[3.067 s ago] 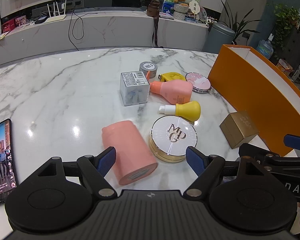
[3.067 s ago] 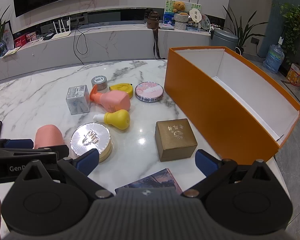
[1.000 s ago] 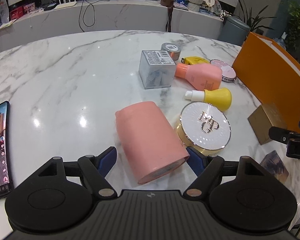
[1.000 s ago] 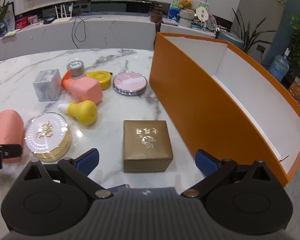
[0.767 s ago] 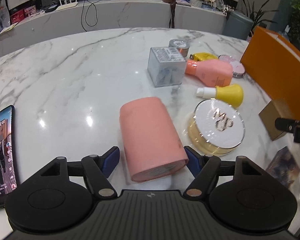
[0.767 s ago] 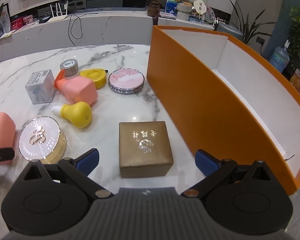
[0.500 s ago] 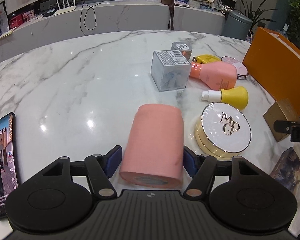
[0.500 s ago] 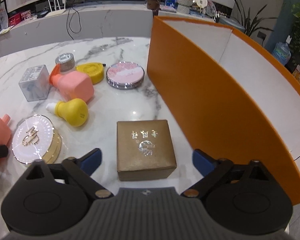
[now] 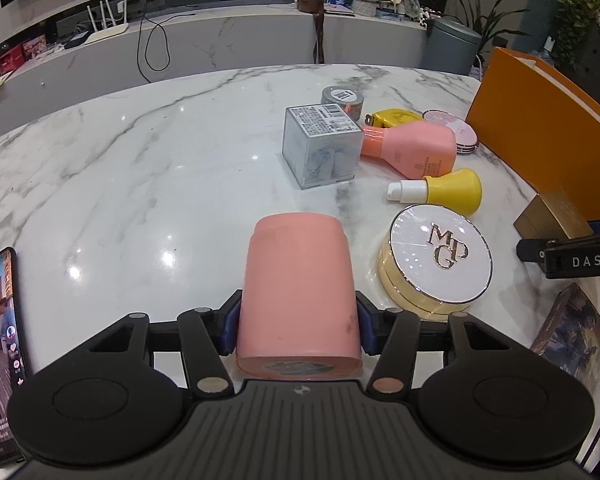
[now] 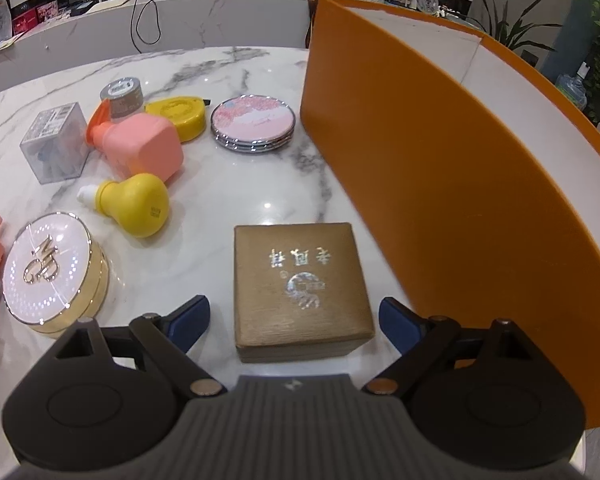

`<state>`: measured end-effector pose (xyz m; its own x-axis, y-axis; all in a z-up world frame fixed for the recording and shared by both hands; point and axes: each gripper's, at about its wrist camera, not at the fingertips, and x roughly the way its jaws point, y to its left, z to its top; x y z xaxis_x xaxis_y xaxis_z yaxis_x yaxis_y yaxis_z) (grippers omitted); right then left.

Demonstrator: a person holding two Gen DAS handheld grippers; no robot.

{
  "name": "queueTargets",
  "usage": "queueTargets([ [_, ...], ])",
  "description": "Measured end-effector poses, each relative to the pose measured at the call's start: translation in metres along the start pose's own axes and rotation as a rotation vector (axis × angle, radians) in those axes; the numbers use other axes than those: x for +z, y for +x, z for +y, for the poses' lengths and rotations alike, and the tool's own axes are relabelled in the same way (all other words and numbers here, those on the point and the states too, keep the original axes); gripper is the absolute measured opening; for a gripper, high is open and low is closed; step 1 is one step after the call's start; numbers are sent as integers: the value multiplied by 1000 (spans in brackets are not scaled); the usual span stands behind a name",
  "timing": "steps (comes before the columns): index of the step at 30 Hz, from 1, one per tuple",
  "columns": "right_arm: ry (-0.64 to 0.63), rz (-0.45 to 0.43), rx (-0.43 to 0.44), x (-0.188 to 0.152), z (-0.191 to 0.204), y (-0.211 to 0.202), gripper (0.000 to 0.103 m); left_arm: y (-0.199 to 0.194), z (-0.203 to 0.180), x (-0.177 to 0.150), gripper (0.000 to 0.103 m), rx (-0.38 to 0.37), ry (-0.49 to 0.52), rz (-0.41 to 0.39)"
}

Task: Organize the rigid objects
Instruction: 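Grasp the pink cylinder with the left tool while the right tool grasps the gold box, then lift the gold box with the right tool and carry it into the orange box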

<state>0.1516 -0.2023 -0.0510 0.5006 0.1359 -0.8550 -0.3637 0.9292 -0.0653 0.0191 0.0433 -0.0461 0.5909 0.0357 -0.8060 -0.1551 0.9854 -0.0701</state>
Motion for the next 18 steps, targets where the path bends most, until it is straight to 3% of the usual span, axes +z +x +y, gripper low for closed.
queueTargets([
  [8, 24, 2, 40, 6, 1, 3, 80, 1, 2, 0, 62, -17, 12, -5],
  [13, 28, 0, 68, 7, 0, 1, 60, 1, 3, 1, 62, -27, 7, -8],
  [18, 33, 0, 84, 6, -3, -1, 59, 0, 3, 1, 62, -35, 1, -3],
])
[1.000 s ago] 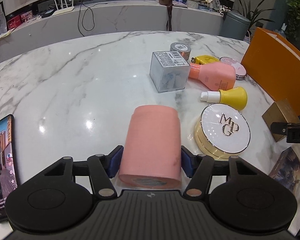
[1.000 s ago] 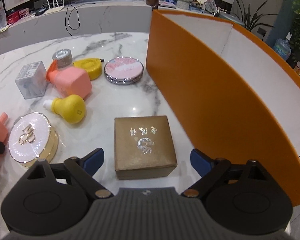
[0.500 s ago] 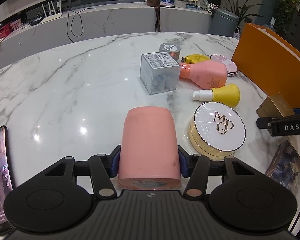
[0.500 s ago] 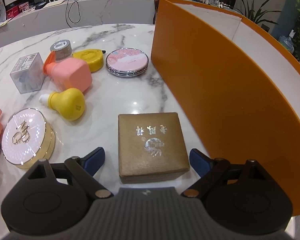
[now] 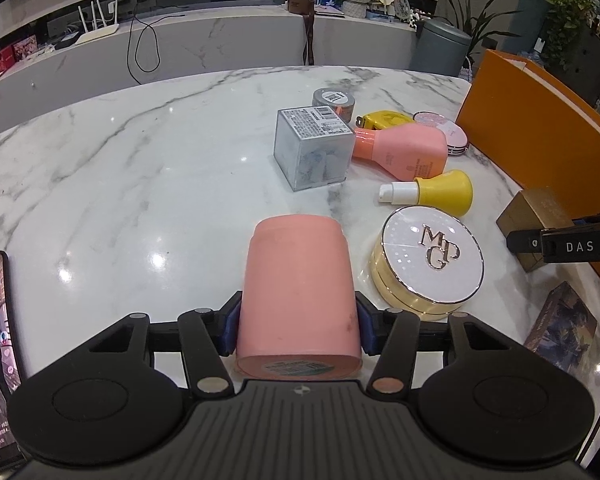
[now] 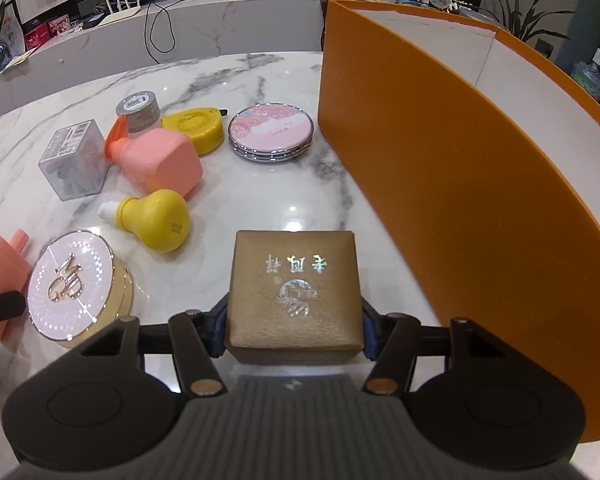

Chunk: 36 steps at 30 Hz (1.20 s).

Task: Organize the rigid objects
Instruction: 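Lift the gold box with the right tool and carry it into the orange box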

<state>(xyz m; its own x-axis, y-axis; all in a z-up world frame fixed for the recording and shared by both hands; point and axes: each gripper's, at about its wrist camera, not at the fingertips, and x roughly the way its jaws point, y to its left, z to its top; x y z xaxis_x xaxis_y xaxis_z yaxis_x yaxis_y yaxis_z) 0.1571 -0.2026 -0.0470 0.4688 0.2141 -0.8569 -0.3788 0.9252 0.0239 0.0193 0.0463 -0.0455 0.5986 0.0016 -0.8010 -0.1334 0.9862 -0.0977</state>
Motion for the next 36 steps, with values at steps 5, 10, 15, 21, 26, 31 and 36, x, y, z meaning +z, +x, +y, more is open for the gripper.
queueTargets([
  [5, -2, -18, 12, 2, -1, -6, 59, -3, 1, -1, 62, 13, -7, -4],
  [10, 10, -43, 27, 4, -2, -17, 59, -10, 0, -2, 62, 26, -7, -12],
  [15, 18, -66, 41, 5, -3, -27, 59, -26, -3, 3, 62, 38, -10, -42],
  [21, 22, -119, 62, 10, -4, -45, 59, -46, -7, 9, 62, 67, -9, -81],
  [26, 27, -150, 84, 10, -9, -57, 59, -57, -12, 9, 61, 93, 6, -92],
  [31, 35, -179, 109, 8, -13, -70, 59, -66, -15, 8, 61, 97, 3, -91],
  [36, 26, -209, 141, 6, -12, -84, 59, -72, -22, 9, 61, 118, 13, -83],
])
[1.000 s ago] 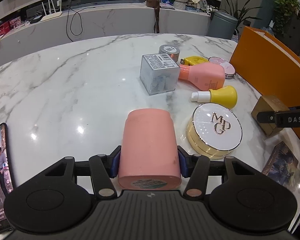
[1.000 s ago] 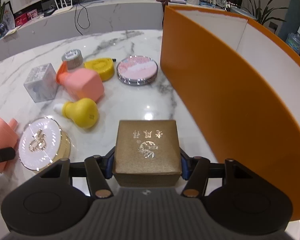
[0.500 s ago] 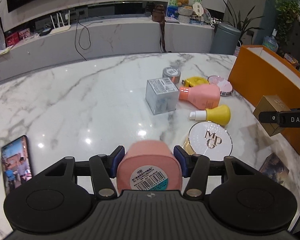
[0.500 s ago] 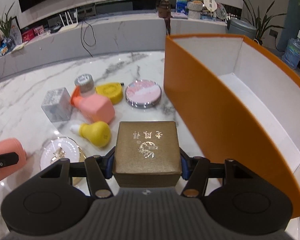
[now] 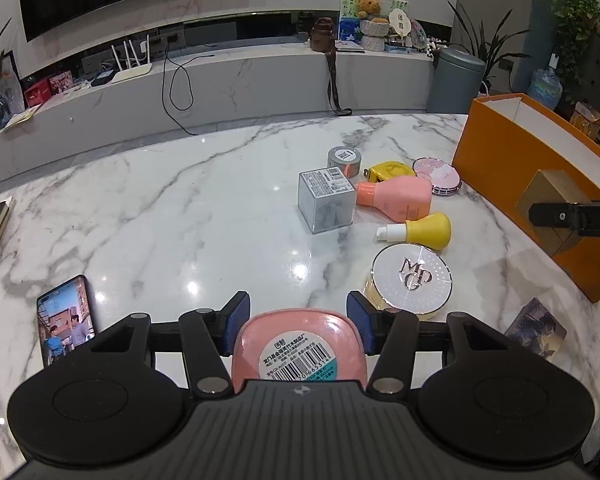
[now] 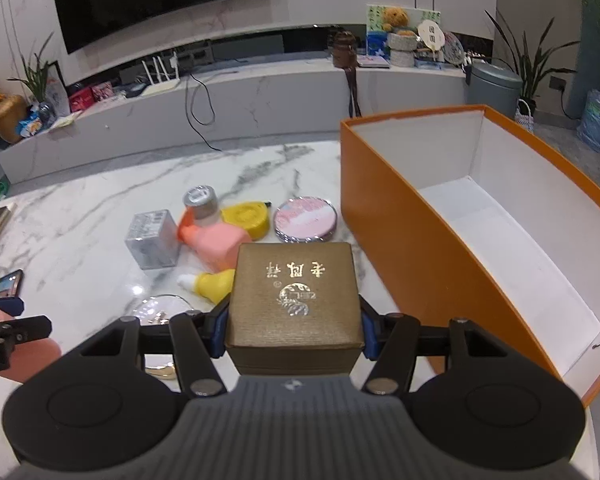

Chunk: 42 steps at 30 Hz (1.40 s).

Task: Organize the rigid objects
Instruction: 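Lift the gold box with the right tool and carry it into the orange box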

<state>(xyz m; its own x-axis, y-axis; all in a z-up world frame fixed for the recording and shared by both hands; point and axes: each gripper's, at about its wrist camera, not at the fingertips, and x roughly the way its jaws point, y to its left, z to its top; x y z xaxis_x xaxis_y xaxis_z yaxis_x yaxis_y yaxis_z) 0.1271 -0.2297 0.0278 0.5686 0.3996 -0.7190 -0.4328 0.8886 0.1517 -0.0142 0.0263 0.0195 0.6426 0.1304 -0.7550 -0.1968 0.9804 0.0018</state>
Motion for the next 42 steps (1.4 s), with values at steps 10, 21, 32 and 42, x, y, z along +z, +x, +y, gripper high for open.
queueTargets([
  [10, 33, -49, 42, 14, -14, -25, 59, -22, -18, 18, 61, -1, 91, 59],
  [21, -9, -132, 22, 51, -49, -66, 59, -47, -66, 79, 61, -57, 134, -7],
  [32, 16, -115, -42, 64, -109, -60, 59, -30, -143, 133, 61, -192, 167, -6],
  [42, 143, -83, -94, 61, -165, -41, 59, -7, -224, 186, 61, -275, 213, -46],
])
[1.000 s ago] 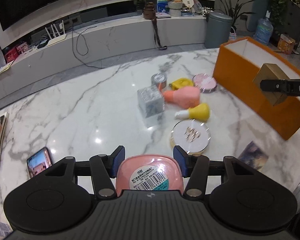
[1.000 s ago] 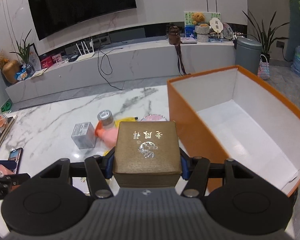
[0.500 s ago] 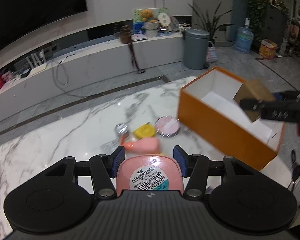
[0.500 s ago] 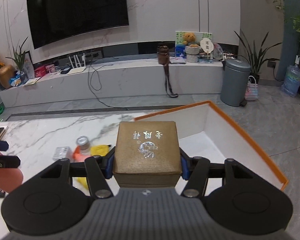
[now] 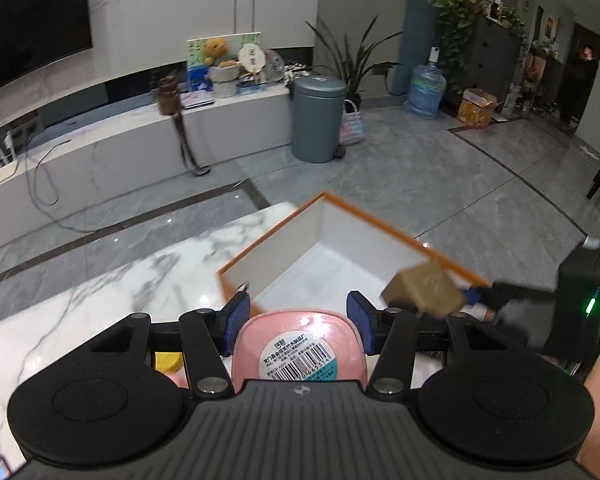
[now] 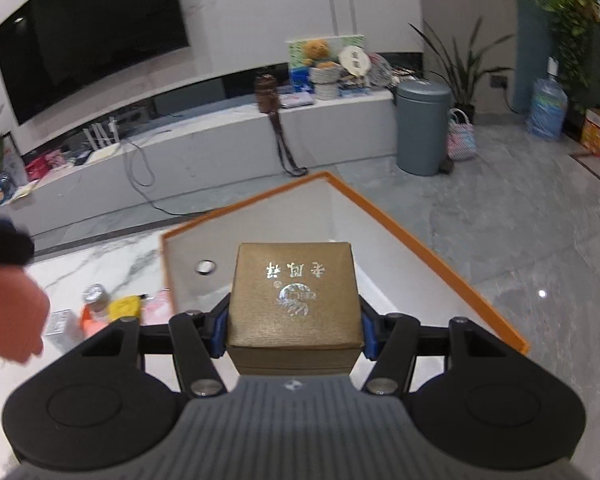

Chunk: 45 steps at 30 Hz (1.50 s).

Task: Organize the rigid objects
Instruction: 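Lift the gold box with the right tool and carry it into the orange box, then release the gold box and pink cylinder into the orange box with both tools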

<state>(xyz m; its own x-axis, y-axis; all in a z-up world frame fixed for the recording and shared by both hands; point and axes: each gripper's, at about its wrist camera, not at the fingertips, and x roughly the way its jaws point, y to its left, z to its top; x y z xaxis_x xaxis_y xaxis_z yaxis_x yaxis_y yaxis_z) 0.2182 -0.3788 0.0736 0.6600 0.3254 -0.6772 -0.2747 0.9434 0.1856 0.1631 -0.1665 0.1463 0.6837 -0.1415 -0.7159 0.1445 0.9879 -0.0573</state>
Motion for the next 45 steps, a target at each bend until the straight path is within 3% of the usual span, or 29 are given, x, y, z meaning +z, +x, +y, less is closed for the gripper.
queueTargets([
  [10, -88, 153, -75, -13, -27, 30, 59, 74, -38, 12, 61, -7, 38, 51],
  [21, -162, 209, -112, -26, -40, 39, 59, 127, -57, 4, 61, -23, 48, 105],
  [33, -212, 256, -153, -29, -40, 56, 59, 159, -75, -6, 61, 27, 97, 154],
  [45, -282, 278, -166, -28, -38, 63, 58, 164, -83, -25, 61, 27, 128, 193],
])
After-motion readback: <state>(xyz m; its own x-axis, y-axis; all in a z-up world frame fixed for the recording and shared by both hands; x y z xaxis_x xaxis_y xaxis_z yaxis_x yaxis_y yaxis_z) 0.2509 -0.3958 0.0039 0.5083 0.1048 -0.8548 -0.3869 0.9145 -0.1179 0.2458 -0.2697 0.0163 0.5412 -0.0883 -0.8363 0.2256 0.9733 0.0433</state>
